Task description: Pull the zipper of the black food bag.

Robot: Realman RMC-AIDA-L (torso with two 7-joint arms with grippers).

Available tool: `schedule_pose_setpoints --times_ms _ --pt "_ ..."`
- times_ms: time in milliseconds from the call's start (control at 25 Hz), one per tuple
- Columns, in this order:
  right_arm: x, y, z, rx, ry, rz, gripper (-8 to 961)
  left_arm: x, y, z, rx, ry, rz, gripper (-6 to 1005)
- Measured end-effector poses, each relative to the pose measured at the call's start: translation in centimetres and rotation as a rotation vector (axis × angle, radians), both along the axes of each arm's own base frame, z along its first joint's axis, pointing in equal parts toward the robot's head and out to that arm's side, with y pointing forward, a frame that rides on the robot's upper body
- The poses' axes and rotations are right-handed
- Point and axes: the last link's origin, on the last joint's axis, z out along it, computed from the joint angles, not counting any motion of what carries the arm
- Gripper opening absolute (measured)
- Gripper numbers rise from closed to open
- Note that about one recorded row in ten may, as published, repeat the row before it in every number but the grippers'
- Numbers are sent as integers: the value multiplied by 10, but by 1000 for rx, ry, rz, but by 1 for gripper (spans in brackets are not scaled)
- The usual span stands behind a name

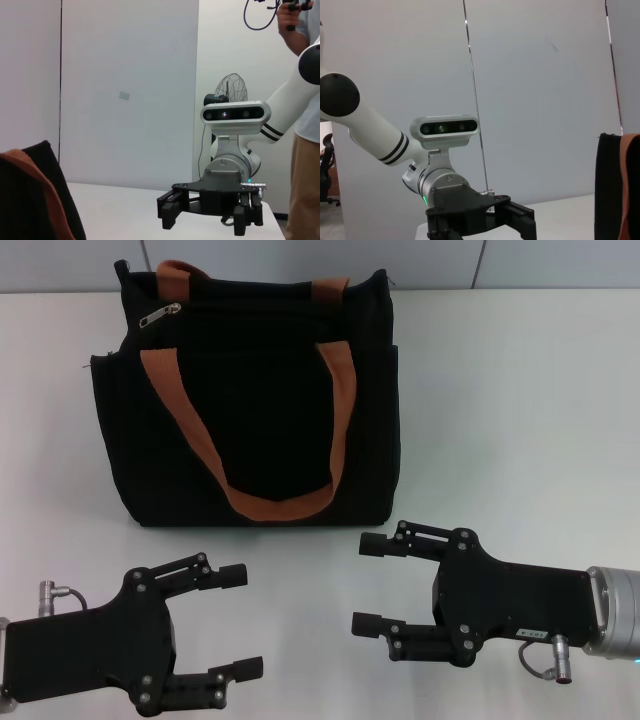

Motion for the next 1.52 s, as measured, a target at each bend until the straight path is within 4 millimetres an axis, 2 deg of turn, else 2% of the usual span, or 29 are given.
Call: schedule_pose_setpoints --times_ms 320,560,720,800,880,920,960,1000,1080,1160,1200,1360,1520 --pt "0 -2 -1 -8 5 -8 748 1 1 2 27 -25 13 794" --pt "0 -4 -1 -16 14 -10 747 -1 8 14 154 -115 94 779" --pt "0 -7 -3 -26 28 -20 747 -21 17 44 440 -240 291 769" --pt "0 -8 -3 -28 28 -19 746 -31 26 55 571 -256 371 764" --pt "-2 -8 -4 -33 29 -13 746 -37 40 61 623 -240 427 760" --pt "-3 -8 -5 -37 32 -8 746 -37 40 61 623 -240 427 757" --pt "-4 -8 -5 -42 35 -3 746 -40 57 64 632 -214 476 755" --pt "-5 -8 -5 -44 38 -1 747 -41 80 60 610 -155 521 752" --pt "-5 -10 -5 -51 45 -1 748 -39 96 54 592 -92 526 747" --pt "-5 -11 -6 -56 48 -7 748 -38 103 51 587 -54 523 743" --pt "-4 -12 -6 -59 50 -11 747 -31 112 44 558 10 481 740" --pt "-2 -16 -8 -65 54 -29 747 -19 115 34 499 70 385 730" --pt "-2 -17 -8 -67 56 -32 746 -4 121 31 490 28 342 721"
